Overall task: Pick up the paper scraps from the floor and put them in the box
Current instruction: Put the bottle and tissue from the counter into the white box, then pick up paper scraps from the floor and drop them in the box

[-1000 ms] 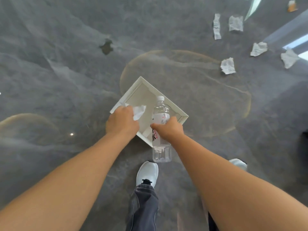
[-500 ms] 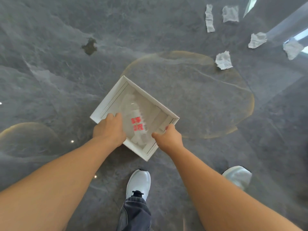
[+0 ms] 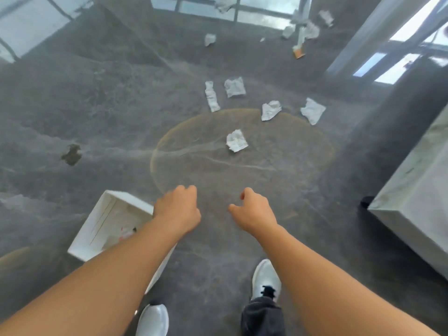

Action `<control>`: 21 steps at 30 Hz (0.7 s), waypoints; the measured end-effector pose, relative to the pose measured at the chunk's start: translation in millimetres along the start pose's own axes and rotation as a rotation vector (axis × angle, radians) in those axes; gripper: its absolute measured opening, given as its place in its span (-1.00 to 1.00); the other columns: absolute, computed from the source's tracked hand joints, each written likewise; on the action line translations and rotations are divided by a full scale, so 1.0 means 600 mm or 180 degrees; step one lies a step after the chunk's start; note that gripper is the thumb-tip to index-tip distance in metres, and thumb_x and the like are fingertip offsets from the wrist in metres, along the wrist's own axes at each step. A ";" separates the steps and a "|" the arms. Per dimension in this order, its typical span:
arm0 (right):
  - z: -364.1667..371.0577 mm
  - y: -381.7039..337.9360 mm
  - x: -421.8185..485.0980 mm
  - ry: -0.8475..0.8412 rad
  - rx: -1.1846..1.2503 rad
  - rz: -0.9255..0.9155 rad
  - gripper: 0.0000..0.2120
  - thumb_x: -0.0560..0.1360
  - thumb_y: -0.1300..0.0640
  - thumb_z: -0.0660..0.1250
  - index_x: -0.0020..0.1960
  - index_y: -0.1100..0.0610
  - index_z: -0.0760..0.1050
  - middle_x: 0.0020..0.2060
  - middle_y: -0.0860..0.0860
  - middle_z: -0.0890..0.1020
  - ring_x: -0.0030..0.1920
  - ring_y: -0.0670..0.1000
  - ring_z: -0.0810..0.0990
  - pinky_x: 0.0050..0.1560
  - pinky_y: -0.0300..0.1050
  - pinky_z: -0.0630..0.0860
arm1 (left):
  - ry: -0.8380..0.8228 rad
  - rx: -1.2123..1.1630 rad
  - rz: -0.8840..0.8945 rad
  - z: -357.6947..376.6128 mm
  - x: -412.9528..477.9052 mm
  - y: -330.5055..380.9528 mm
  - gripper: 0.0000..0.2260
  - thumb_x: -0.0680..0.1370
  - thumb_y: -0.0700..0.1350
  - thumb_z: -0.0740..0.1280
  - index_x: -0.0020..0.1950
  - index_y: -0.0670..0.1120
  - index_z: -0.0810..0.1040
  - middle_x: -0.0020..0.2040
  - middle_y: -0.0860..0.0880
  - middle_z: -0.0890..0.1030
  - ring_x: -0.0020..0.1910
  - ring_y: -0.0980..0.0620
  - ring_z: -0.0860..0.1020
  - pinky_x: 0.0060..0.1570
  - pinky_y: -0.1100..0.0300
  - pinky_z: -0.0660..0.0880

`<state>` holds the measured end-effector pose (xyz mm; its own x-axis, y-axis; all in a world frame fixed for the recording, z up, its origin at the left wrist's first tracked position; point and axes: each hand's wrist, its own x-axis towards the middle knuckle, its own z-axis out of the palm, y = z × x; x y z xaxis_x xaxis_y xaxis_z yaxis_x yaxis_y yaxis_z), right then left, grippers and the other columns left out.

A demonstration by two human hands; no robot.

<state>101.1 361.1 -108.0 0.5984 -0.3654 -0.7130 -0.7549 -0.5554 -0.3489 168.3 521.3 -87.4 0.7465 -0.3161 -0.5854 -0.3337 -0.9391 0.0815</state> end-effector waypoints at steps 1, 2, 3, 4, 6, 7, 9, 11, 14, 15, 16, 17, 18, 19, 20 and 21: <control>-0.042 0.016 0.008 0.0034 -0.0025 0.0010 -0.64 0.42 -0.04 0.28 0.13 0.15 0.39 0.08 0.13 0.54 0.10 0.19 0.52 0.00 0.01 0.50 | 0.0001 0.0031 0.0040 -0.021 0.014 0.038 -0.88 0.48 -0.10 0.23 -0.01 -0.07 0.40 0.05 -0.13 0.51 0.05 -0.23 0.54 -0.17 0.06 0.35; -0.070 0.025 0.013 0.0063 -0.0084 0.0010 -0.63 0.42 -0.04 0.27 0.13 0.15 0.39 0.09 0.13 0.54 0.12 0.19 0.51 0.00 0.01 0.48 | -0.0010 0.0047 0.0065 -0.036 0.023 0.061 -0.86 0.48 -0.10 0.23 0.00 -0.08 0.41 0.06 -0.13 0.51 0.05 -0.22 0.54 -0.17 0.07 0.34; -0.113 0.040 0.022 0.0135 -0.0129 0.0035 -0.62 0.43 -0.05 0.28 0.15 0.14 0.39 0.11 0.13 0.54 0.14 0.19 0.51 0.01 0.01 0.48 | 0.0006 0.0020 0.0104 -0.057 0.039 0.095 -0.85 0.48 -0.09 0.23 0.02 -0.08 0.41 0.07 -0.13 0.50 0.06 -0.22 0.53 -0.17 0.06 0.34; -0.159 0.054 0.030 0.0212 -0.0143 0.0077 -0.60 0.43 -0.06 0.28 0.16 0.14 0.39 0.13 0.13 0.54 0.15 0.19 0.50 0.03 0.02 0.48 | 0.0025 -0.0032 0.0145 -0.081 0.057 0.131 -0.84 0.48 -0.09 0.23 0.03 -0.09 0.42 0.08 -0.14 0.50 0.07 -0.23 0.53 -0.16 0.06 0.35; -0.236 0.077 0.041 0.0351 -0.0163 0.0198 -0.57 0.43 -0.08 0.28 0.18 0.14 0.39 0.15 0.13 0.53 0.17 0.20 0.50 0.09 0.05 0.51 | 0.0062 -0.0103 0.0224 -0.128 0.085 0.191 -0.81 0.47 -0.10 0.24 0.06 -0.10 0.44 0.10 -0.15 0.52 0.09 -0.24 0.52 -0.10 0.03 0.40; -0.269 0.085 0.049 0.0407 -0.0175 0.0259 -0.57 0.43 -0.09 0.28 0.19 0.14 0.38 0.15 0.13 0.53 0.17 0.20 0.51 0.09 0.06 0.52 | 0.0088 -0.0130 0.0259 -0.150 0.102 0.215 -0.80 0.46 -0.10 0.24 0.06 -0.09 0.45 0.11 -0.15 0.52 0.09 -0.24 0.53 -0.08 0.03 0.42; -0.316 0.093 0.069 0.0479 -0.0153 0.0349 -0.57 0.43 -0.11 0.27 0.18 0.13 0.38 0.14 0.12 0.53 0.14 0.19 0.52 0.07 0.07 0.53 | 0.0127 -0.0206 0.0320 -0.183 0.135 0.252 -0.79 0.45 -0.11 0.25 0.06 -0.09 0.46 0.12 -0.15 0.53 0.08 -0.24 0.53 -0.06 0.03 0.43; -0.336 0.087 0.095 0.0481 -0.0115 0.0417 -0.58 0.43 -0.11 0.27 0.18 0.12 0.38 0.14 0.12 0.53 0.13 0.19 0.52 0.04 0.06 0.53 | 0.0138 -0.0228 0.0398 -0.203 0.171 0.267 -0.81 0.45 -0.11 0.24 0.04 -0.09 0.47 0.11 -0.14 0.52 0.06 -0.23 0.53 -0.08 0.03 0.43; -0.333 0.059 0.143 0.0379 -0.0061 0.0467 -0.60 0.43 -0.09 0.27 0.16 0.12 0.38 0.12 0.12 0.53 0.12 0.17 0.52 0.00 0.02 0.50 | 0.0090 -0.0094 0.0454 -0.218 0.228 0.253 -0.82 0.47 -0.10 0.23 0.04 -0.08 0.46 0.10 -0.13 0.52 0.06 -0.22 0.53 -0.13 0.05 0.38; -0.326 0.046 0.162 0.0328 -0.0043 0.0463 -0.60 0.43 -0.08 0.27 0.16 0.13 0.39 0.12 0.12 0.53 0.11 0.17 0.51 0.00 0.02 0.49 | 0.0032 -0.0017 0.0458 -0.219 0.251 0.241 -0.81 0.47 -0.10 0.23 0.06 -0.08 0.46 0.10 -0.13 0.52 0.07 -0.23 0.53 -0.13 0.04 0.39; -0.318 0.031 0.181 0.0266 -0.0036 0.0450 -0.60 0.43 -0.08 0.28 0.16 0.12 0.38 0.12 0.11 0.53 0.12 0.17 0.51 0.01 0.01 0.49 | -0.0038 0.0061 0.0461 -0.219 0.277 0.226 -0.80 0.48 -0.10 0.23 0.08 -0.08 0.45 0.10 -0.13 0.52 0.07 -0.22 0.53 -0.13 0.04 0.39; -0.308 0.016 0.204 0.0195 -0.0045 0.0424 -0.59 0.43 -0.09 0.28 0.17 0.12 0.38 0.13 0.11 0.53 0.14 0.17 0.51 0.02 0.01 0.49 | -0.0102 0.0116 0.0458 -0.217 0.306 0.210 -0.81 0.47 -0.10 0.23 0.07 -0.08 0.45 0.09 -0.13 0.51 0.06 -0.22 0.53 -0.14 0.04 0.39; -0.295 0.000 0.229 0.0119 -0.0066 0.0384 -0.59 0.43 -0.08 0.29 0.19 0.11 0.38 0.14 0.11 0.52 0.15 0.17 0.50 0.04 0.01 0.48 | -0.0155 0.0151 0.0453 -0.215 0.338 0.191 -0.83 0.47 -0.10 0.23 0.05 -0.08 0.44 0.08 -0.13 0.51 0.04 -0.21 0.53 -0.15 0.05 0.38; -0.281 -0.015 0.257 0.0036 -0.0081 0.0348 -0.58 0.43 -0.08 0.29 0.20 0.10 0.37 0.15 0.11 0.52 0.17 0.17 0.50 0.05 0.01 0.48 | -0.0201 0.0173 0.0441 -0.212 0.373 0.172 -0.86 0.47 -0.10 0.23 0.01 -0.07 0.42 0.07 -0.13 0.51 0.04 -0.21 0.53 -0.16 0.05 0.38; -0.265 -0.029 0.288 -0.0038 -0.0071 0.0333 -0.58 0.42 -0.07 0.29 0.21 0.09 0.37 0.16 0.11 0.52 0.18 0.17 0.50 0.05 0.02 0.47 | -0.0239 0.0200 0.0424 -0.207 0.410 0.154 -0.88 0.47 -0.10 0.23 -0.02 -0.06 0.41 0.06 -0.13 0.50 0.03 -0.21 0.53 -0.17 0.05 0.38; -0.246 -0.042 0.320 -0.0089 -0.0037 0.0340 -0.58 0.43 -0.06 0.29 0.22 0.08 0.36 0.17 0.11 0.51 0.18 0.17 0.49 0.04 0.01 0.47 | -0.0264 0.0238 0.0414 -0.200 0.448 0.137 -0.89 0.48 -0.09 0.23 -0.02 -0.06 0.40 0.07 -0.13 0.50 0.04 -0.20 0.52 -0.17 0.05 0.38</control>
<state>275.0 194.5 -146.3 0.5067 -0.4021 -0.7626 -0.8108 -0.5229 -0.2630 410.6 342.7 -141.2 0.6452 -0.4193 -0.6387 -0.4687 -0.8774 0.1026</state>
